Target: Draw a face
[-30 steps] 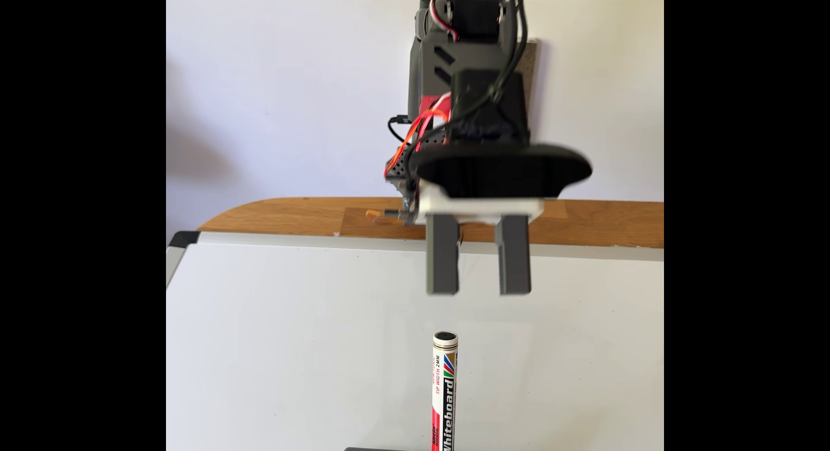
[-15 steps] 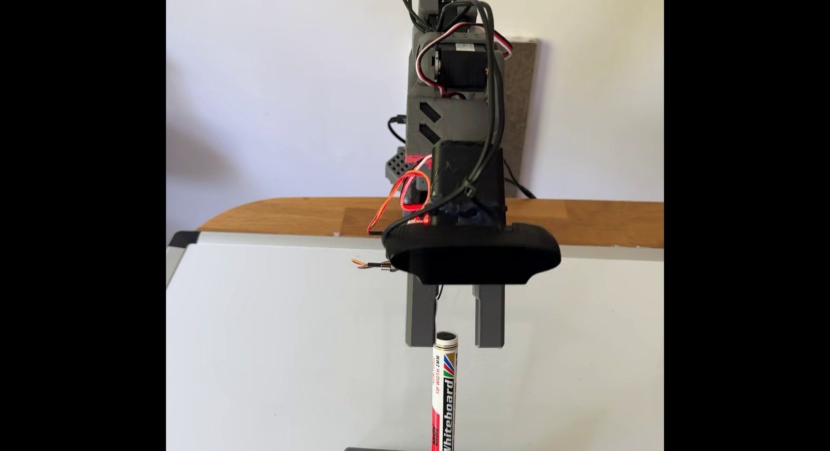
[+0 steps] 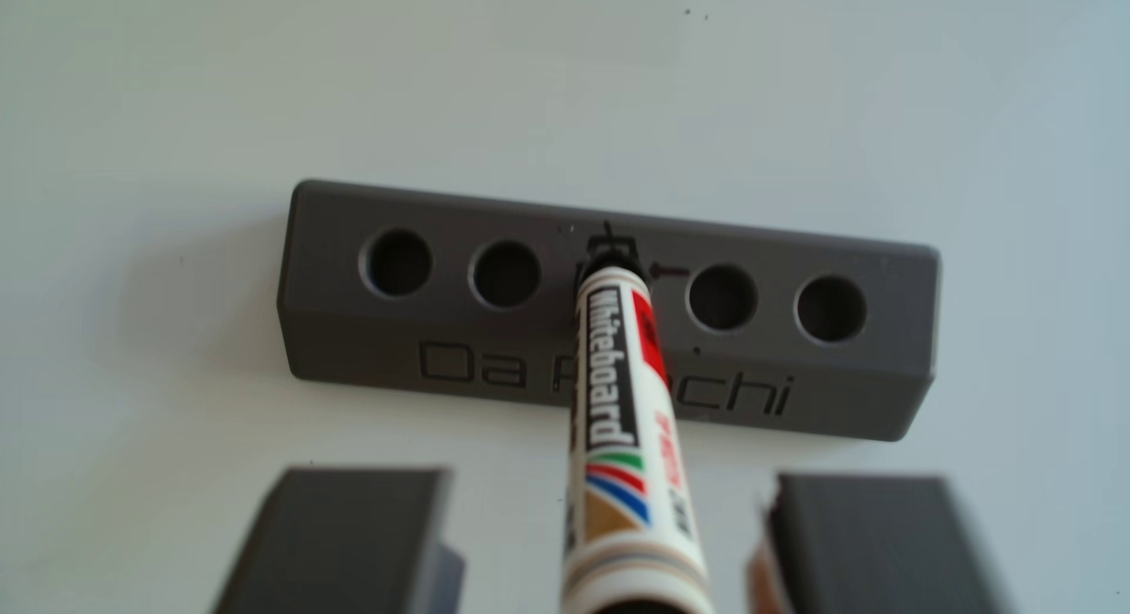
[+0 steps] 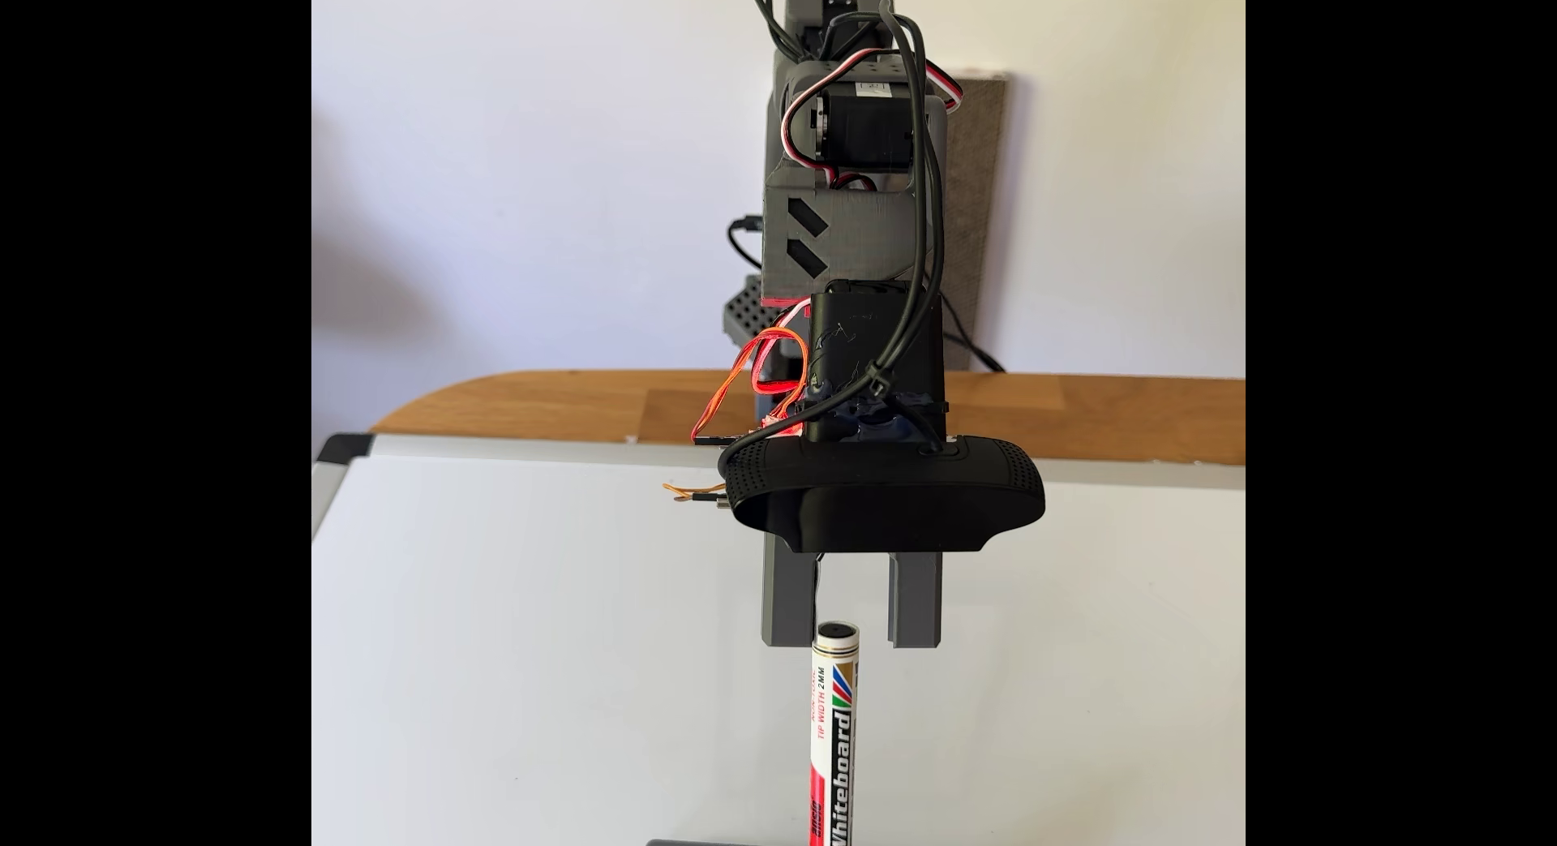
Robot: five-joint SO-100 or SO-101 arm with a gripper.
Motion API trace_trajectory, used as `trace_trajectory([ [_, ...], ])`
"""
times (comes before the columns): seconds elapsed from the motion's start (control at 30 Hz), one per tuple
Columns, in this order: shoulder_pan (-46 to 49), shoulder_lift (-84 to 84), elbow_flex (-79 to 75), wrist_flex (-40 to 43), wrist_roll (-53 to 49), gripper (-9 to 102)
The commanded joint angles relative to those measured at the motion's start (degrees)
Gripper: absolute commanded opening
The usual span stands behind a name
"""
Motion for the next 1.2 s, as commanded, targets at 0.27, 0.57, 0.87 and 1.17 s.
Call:
trace_trajectory([
  [0.27, 0.09, 1.32, 1.23, -0.7, -0.35, 95],
  [0.57, 0.35, 1.14, 1.32, -0.09, -0.35, 95],
  [0.87, 0.35, 0.18, 3.43, 0.0, -0.35, 95],
  [1.17, 0.44, 0.35, 3.34, -0.18, -0.35, 95],
])
